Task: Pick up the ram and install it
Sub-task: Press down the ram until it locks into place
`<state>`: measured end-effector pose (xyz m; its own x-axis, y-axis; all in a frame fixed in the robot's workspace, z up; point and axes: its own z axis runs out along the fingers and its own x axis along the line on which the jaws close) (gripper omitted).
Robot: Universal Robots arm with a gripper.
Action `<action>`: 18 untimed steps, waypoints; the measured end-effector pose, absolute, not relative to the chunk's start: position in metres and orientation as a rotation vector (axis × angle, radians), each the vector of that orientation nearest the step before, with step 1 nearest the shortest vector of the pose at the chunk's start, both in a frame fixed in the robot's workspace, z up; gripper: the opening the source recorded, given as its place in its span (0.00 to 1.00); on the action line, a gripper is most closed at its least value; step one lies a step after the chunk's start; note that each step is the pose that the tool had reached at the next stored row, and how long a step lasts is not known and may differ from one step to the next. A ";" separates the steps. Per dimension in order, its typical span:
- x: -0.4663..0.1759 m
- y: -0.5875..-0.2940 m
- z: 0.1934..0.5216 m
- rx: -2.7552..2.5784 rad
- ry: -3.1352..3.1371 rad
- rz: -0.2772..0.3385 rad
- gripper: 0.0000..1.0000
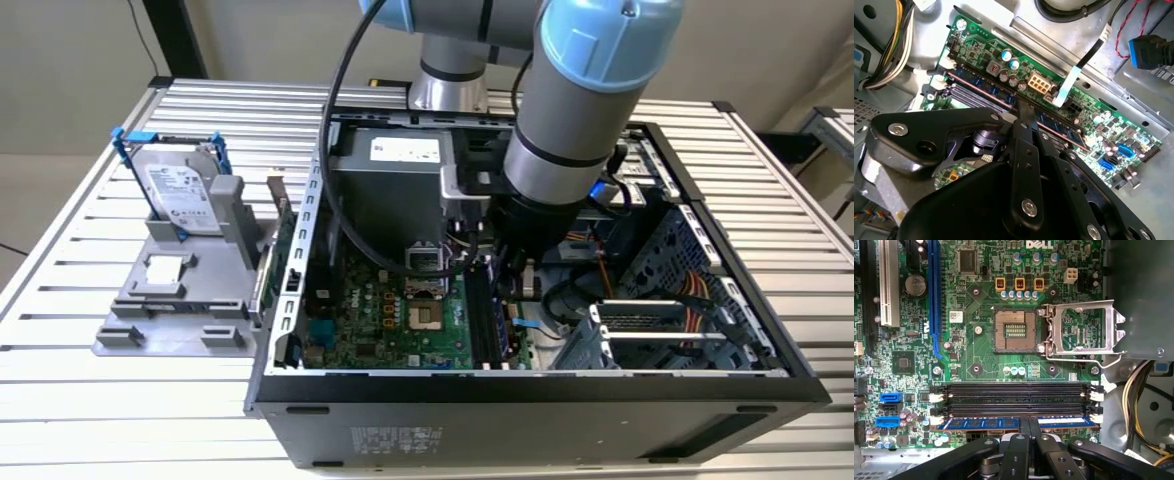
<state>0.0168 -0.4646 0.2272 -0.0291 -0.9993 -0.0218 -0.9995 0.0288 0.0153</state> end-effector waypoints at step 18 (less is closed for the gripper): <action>0.017 -0.465 0.218 -2.186 2.251 0.044 0.00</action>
<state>0.0168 -0.4646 0.2184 -0.0292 -0.9993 -0.0219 -0.9994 0.0288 0.0175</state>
